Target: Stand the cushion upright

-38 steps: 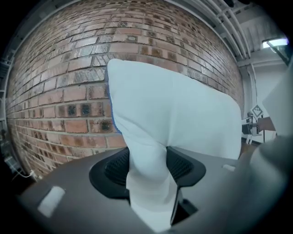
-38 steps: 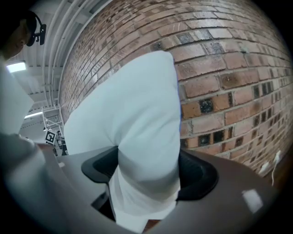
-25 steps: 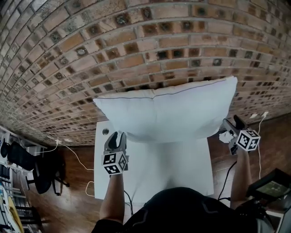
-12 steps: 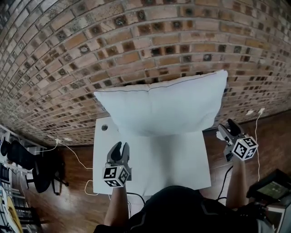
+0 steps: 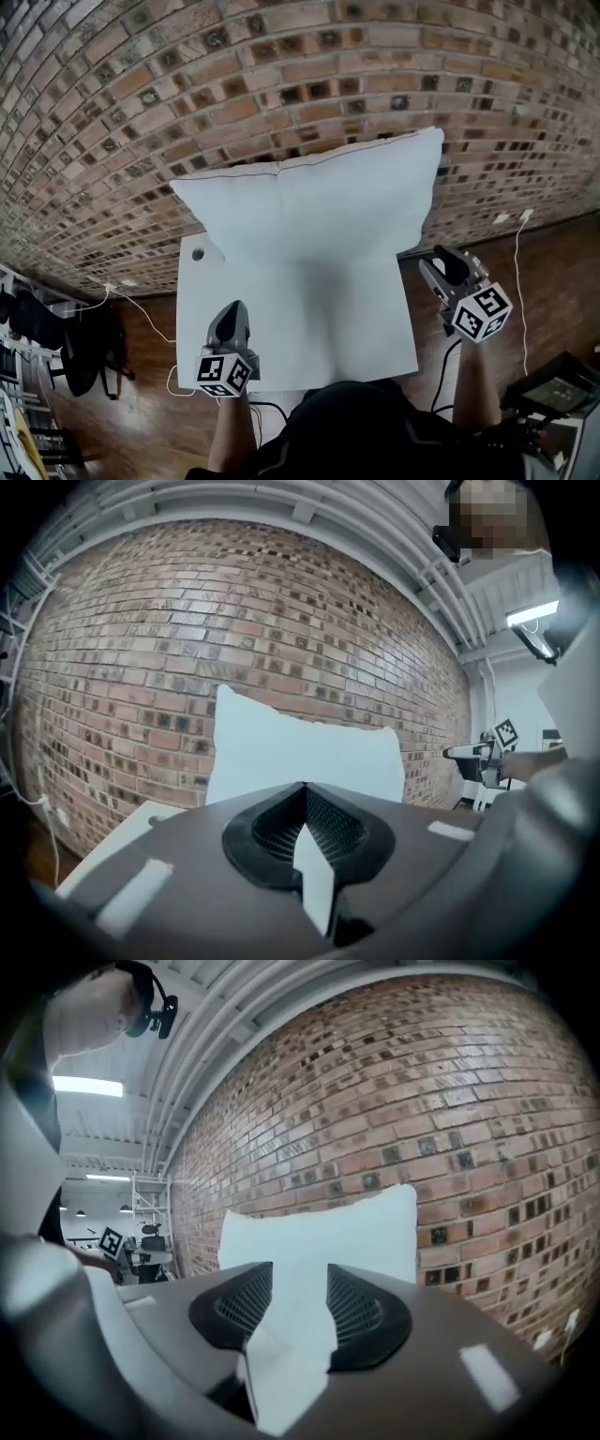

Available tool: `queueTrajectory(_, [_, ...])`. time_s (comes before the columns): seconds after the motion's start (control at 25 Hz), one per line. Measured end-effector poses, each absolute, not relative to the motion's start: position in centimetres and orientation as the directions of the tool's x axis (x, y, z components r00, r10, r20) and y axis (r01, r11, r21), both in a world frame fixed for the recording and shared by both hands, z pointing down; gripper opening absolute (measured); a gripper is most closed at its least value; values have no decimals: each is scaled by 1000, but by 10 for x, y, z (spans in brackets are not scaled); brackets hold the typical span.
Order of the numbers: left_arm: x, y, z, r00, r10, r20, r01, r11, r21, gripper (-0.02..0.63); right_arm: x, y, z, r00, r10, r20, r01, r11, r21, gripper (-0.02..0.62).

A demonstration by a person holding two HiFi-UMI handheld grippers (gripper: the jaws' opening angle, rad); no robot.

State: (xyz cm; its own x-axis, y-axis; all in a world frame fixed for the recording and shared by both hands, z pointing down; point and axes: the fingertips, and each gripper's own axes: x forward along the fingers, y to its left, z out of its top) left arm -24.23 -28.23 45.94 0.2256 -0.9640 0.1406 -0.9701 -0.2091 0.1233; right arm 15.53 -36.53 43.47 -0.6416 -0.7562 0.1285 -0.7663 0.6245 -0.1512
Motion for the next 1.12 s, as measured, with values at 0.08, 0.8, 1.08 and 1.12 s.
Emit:
queueTrajectory(0.08, [-230,-279,454,254,-956,146,-963,-235,134,0,159,-359,427,-654,-749,100,-754,637,-161,119])
queueTrajectory(0.8, [-183,-187,407,477,-873,102,-878,-469,91,0,111,-244,404,-667,-740,88,-744,652,-147,7])
queueTrajectory(1.08, [-213,-124,415,517,-851,89,-851,-499,164,0,80,-168,400,-637,-762,120,-771,627,-115,7])
queueTrajectory(1.12, [-213,-115,417,530,-843,89,-843,-511,170,0,80,-158,401,-624,-772,123,-781,613,-122,6])
